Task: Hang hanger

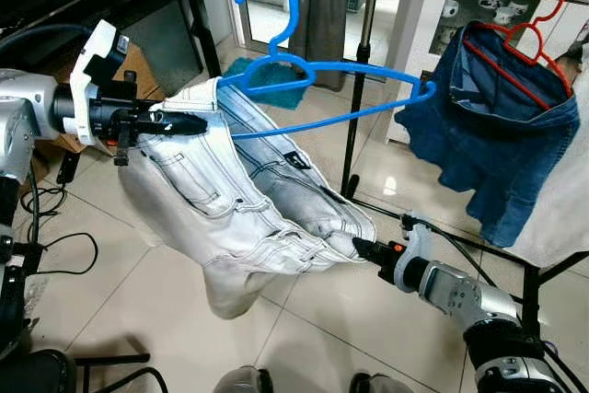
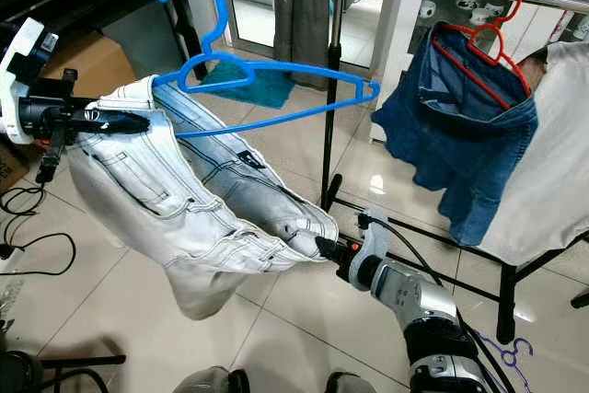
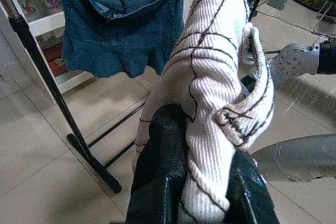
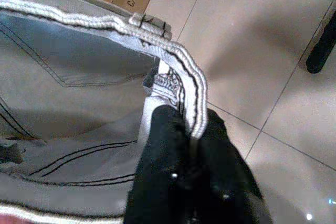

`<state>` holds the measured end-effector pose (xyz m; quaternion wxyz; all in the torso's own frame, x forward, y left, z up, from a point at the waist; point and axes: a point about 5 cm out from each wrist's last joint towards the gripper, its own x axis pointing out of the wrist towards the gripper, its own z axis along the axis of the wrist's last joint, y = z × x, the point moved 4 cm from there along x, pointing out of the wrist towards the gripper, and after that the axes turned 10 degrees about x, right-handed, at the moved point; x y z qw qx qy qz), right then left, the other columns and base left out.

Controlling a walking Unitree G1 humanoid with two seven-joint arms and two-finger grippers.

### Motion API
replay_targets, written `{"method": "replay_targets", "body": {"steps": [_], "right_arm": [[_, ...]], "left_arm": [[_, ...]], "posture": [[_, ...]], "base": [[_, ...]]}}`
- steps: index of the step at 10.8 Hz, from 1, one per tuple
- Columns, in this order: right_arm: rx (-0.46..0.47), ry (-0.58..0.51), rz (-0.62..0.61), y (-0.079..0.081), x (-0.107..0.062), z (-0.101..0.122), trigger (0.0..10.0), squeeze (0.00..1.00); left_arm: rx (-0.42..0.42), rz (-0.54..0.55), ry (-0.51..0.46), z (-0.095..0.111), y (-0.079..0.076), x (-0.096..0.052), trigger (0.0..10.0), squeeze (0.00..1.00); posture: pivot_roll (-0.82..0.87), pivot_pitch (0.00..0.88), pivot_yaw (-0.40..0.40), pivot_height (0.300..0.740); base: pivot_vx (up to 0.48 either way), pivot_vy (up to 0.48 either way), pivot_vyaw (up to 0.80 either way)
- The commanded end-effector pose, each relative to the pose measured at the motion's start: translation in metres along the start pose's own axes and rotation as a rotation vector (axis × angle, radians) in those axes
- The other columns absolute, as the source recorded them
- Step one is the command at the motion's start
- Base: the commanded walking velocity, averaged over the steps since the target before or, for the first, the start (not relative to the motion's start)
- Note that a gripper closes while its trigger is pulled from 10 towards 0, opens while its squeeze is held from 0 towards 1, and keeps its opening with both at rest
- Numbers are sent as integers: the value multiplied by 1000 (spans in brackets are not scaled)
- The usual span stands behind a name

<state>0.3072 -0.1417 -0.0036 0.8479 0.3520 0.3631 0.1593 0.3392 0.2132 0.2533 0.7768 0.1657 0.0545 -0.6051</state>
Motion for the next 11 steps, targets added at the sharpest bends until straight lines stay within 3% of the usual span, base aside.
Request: {"method": "replay_targets", "body": {"steps": [1,5,8,9,11], "right_arm": [[12,-5,9,2,1,2,0,0],[28,-75,3,2,0,15,0,0],[11,-216,-43,1,-8,49,0,0],[2,-278,-61,-2,-16,65,0,0],[-7,-395,-107,-9,-33,99,0,0]], "left_arm": [[45,18,-28,12,1,-6,0,0],[30,17,-40,5,-7,-4,0,0],[11,-19,-16,-12,-39,0,0,0],[-6,-30,10,-23,-60,-3,0,0],[-34,41,-3,-31,-81,-7,0,0]], "posture": [[18,80,71,740],[13,79,69,740],[2,76,78,740],[3,72,74,740],[12,64,52,740]], "base": [[0,0,0],[0,0,0],[0,0,0],[0,0,0],[0,0,0]]}}
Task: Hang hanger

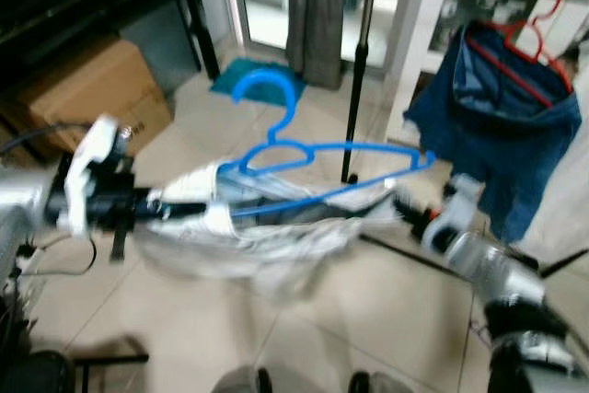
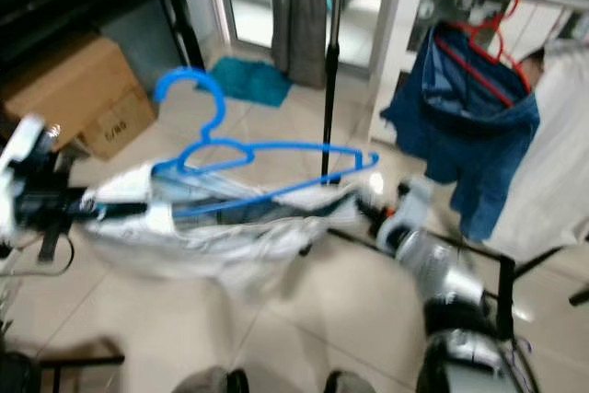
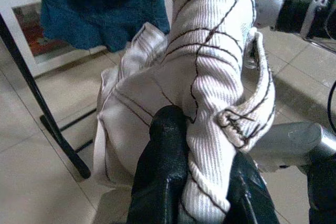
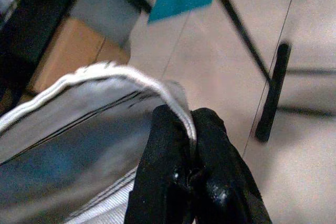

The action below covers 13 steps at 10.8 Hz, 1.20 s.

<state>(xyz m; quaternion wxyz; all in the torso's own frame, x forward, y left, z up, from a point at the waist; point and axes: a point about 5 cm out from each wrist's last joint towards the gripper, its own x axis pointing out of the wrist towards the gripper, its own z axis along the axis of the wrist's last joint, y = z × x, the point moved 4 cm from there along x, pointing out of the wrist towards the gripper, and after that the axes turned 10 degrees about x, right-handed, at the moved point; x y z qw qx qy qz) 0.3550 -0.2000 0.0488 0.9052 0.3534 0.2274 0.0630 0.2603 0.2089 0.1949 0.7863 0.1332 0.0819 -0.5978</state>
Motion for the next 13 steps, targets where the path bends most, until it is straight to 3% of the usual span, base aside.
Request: {"method": "replay_targets", "body": {"steps": [1,2,3,7,9,10,11,12,13], "right_arm": [[-4,-70,-50,-11,-5,22,0,0],[-20,-97,-81,-17,-6,35,0,0],[-30,-123,-84,-17,-7,46,0,0],[-63,-188,-74,-9,-8,74,0,0],[-81,-222,-45,1,-8,86,0,0],[-86,-228,-19,9,-7,88,0,0],[-94,-228,10,17,-5,88,0,0],[-96,-230,36,26,-4,88,0,0],[-96,-238,81,43,-2,89,0,0]], "left_arm": [[49,29,-14,11,-6,-8,0,0],[39,41,32,1,-20,-9,0,0],[31,71,99,-13,-24,-12,0,0],[205,208,432,-55,-7,-32,0,0],[456,300,717,-83,19,-53,0,0],[518,405,750,-82,36,-59,0,0],[575,414,760,-83,41,-59,0,0],[602,385,737,-86,40,-55,0,0],[623,290,720,-98,33,-45,0,0]], "posture": [[13,61,47,740],[16,58,41,740],[16,58,41,740],[15,52,44,740],[14,52,50,740],[14,52,51,740],[14,49,51,740],[14,48,53,740],[13,47,53,740]], "base": [[0,0,0],[0,0,0],[0,0,0],[0,0,0],[0,0,0],[0,0,0],[0,0,0],[0,0,0],[0,0,0]]}}
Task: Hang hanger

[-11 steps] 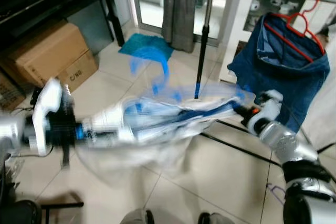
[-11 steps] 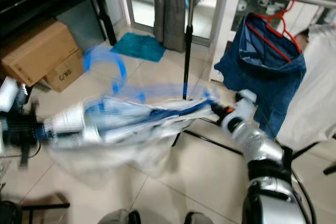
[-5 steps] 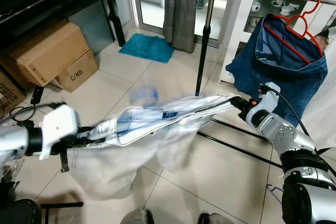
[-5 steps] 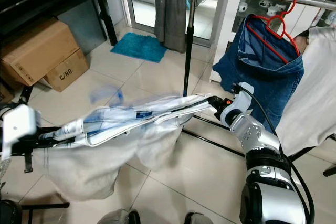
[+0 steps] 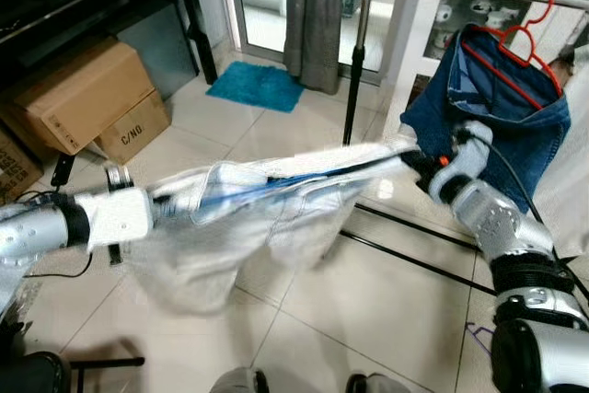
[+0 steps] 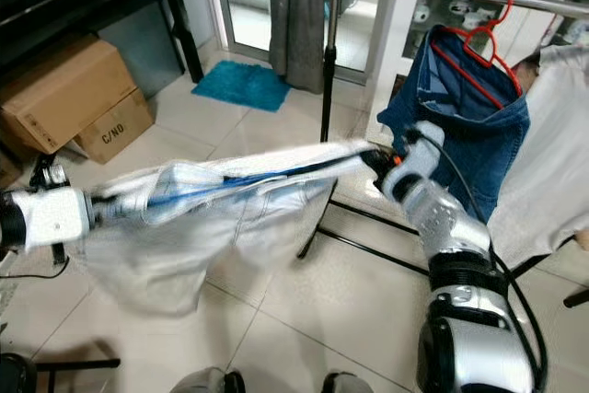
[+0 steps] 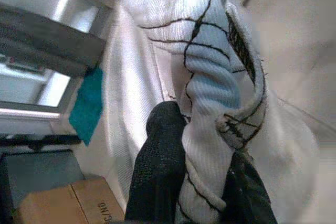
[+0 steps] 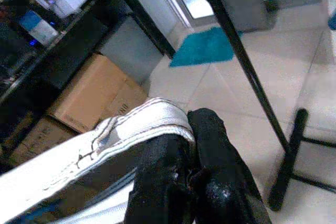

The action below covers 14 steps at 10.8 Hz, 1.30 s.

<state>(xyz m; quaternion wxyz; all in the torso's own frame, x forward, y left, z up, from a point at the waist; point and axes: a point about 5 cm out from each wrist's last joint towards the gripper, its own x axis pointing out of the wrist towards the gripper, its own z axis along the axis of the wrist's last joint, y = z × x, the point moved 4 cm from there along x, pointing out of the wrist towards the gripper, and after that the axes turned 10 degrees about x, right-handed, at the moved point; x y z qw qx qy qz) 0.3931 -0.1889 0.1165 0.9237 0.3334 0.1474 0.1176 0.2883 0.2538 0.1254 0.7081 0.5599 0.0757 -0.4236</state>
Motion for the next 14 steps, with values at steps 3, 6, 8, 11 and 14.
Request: {"method": "replay_targets", "body": {"steps": [3,6,8,11,14], "right_arm": [[-43,-99,37,22,-8,33,0,0],[-7,-120,98,50,-12,41,0,0],[4,-109,134,63,-15,43,0,0],[-81,31,307,108,-26,1,0,0],[-146,150,348,109,-47,-30,0,0]], "left_arm": [[27,-55,300,-57,-9,-8,0,0],[92,-7,483,-85,7,-6,0,0],[54,-4,501,-90,4,1,0,0],[-347,255,177,-51,37,42,0,0],[-637,290,-264,-4,69,46,0,0]], "posture": [[12,42,51,740],[1,24,56,740],[2,20,46,740],[0,19,39,740],[-10,23,46,740]], "base": [[0,0,0],[0,0,0],[0,0,0],[0,0,0],[0,0,0]]}}
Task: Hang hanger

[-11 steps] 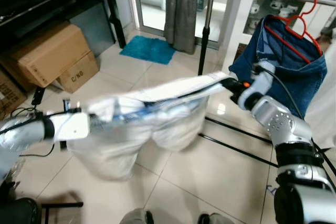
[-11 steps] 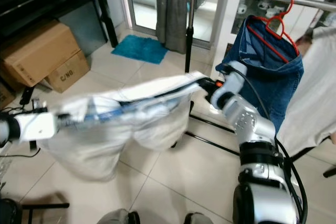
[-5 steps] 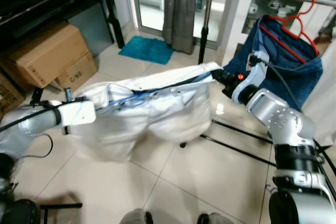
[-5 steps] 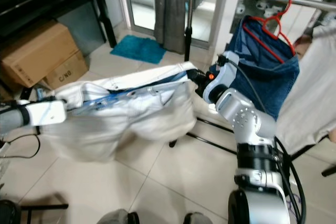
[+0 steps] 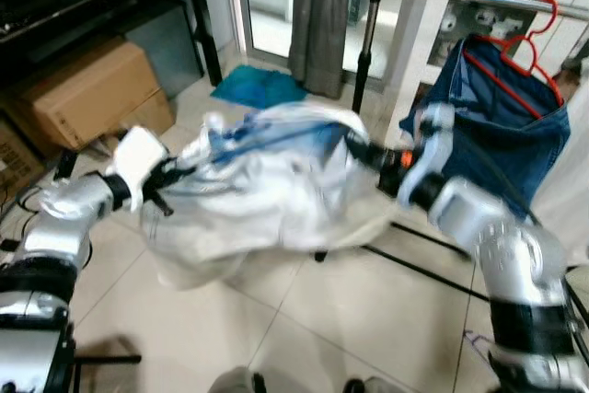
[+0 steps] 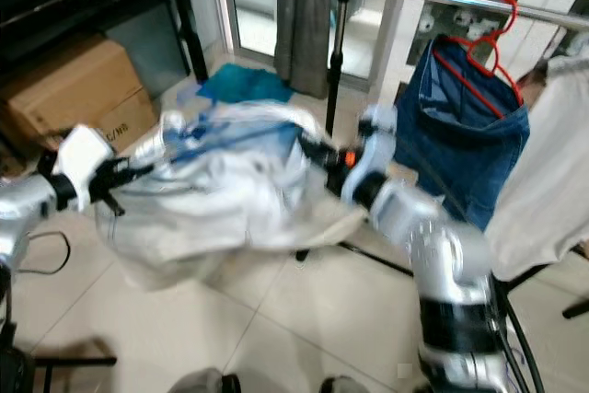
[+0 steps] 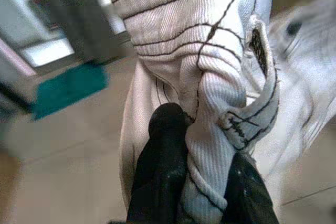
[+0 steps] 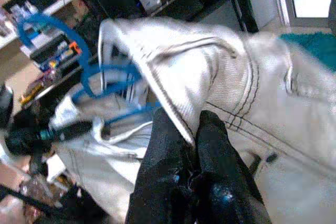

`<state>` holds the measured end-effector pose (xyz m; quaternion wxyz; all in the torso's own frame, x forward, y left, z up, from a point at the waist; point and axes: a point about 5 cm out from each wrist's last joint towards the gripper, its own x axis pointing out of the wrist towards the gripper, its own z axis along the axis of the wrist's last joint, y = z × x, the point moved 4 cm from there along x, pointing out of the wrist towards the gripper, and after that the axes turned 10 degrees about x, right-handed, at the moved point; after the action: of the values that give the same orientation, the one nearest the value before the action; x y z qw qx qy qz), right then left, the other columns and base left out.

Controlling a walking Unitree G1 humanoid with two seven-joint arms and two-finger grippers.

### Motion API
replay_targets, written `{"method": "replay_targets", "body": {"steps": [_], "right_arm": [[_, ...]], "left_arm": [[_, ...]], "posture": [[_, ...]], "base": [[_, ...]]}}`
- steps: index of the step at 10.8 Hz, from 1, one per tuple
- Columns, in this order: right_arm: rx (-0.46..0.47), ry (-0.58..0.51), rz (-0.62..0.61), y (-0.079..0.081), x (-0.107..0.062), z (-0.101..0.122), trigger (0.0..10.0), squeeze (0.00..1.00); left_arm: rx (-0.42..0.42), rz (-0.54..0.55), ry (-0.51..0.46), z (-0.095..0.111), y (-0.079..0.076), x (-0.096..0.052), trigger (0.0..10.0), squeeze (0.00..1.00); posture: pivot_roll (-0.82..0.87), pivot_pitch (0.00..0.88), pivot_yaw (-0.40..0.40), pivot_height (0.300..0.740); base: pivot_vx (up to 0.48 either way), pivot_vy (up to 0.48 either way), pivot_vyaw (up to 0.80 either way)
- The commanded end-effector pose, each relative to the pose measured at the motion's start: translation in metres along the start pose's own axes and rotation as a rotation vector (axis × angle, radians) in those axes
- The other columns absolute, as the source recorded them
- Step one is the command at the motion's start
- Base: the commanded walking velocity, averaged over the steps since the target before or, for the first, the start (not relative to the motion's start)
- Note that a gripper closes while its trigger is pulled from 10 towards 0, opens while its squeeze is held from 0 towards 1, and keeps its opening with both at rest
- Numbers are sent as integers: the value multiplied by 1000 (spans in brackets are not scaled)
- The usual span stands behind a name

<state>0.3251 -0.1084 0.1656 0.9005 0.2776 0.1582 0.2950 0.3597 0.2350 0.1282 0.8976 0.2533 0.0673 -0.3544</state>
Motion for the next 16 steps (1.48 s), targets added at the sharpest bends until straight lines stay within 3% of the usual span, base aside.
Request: {"method": "replay_targets", "body": {"steps": [1,2,4,5,6,7,9,12,14,15,16], "right_arm": [[-37,29,39,12,-3,-4,0,0],[-59,64,54,17,-5,-13,0,0],[-205,218,82,27,-7,-51,0,0],[-229,220,72,27,-3,-54,0,0],[-252,183,54,27,1,-46,0,0],[-273,74,33,29,8,-18,0,0],[-255,-64,18,29,13,26,0,0],[-215,-142,29,30,12,54,0,0],[-212,-130,40,32,10,54,0,0],[-209,-98,45,32,9,47,0,0],[-190,-29,65,34,6,25,0,0]], "left_arm": [[-41,-6,-110,23,11,-1,0,0],[-74,7,-139,28,16,-1,0,0],[-169,99,-197,43,37,0,0,0],[-147,38,-158,40,30,2,0,0],[-106,-36,-86,31,19,4,0,0],[-37,-87,56,11,7,5,0,0],[48,-196,239,-17,-14,6,0,0],[47,-239,377,-40,-27,5,0,0],[32,-127,348,-32,-15,13,0,0],[9,-55,281,-21,-6,19,0,0],[-94,79,93,11,16,26,0,0]], "posture": [[-13,23,50,740],[-15,23,51,740],[-15,20,50,740],[-14,16,52,740],[-14,16,52,740],[-16,15,56,740],[-16,13,53,740],[-16,14,51,740],[-16,13,48,740],[-16,14,49,740],[-17,14,52,740]], "base": [[0,0,0],[0,0,0],[0,0,0],[0,0,0],[0,0,0],[0,0,0],[0,0,0],[0,0,0],[0,0,0],[0,0,0],[0,0,0]]}}
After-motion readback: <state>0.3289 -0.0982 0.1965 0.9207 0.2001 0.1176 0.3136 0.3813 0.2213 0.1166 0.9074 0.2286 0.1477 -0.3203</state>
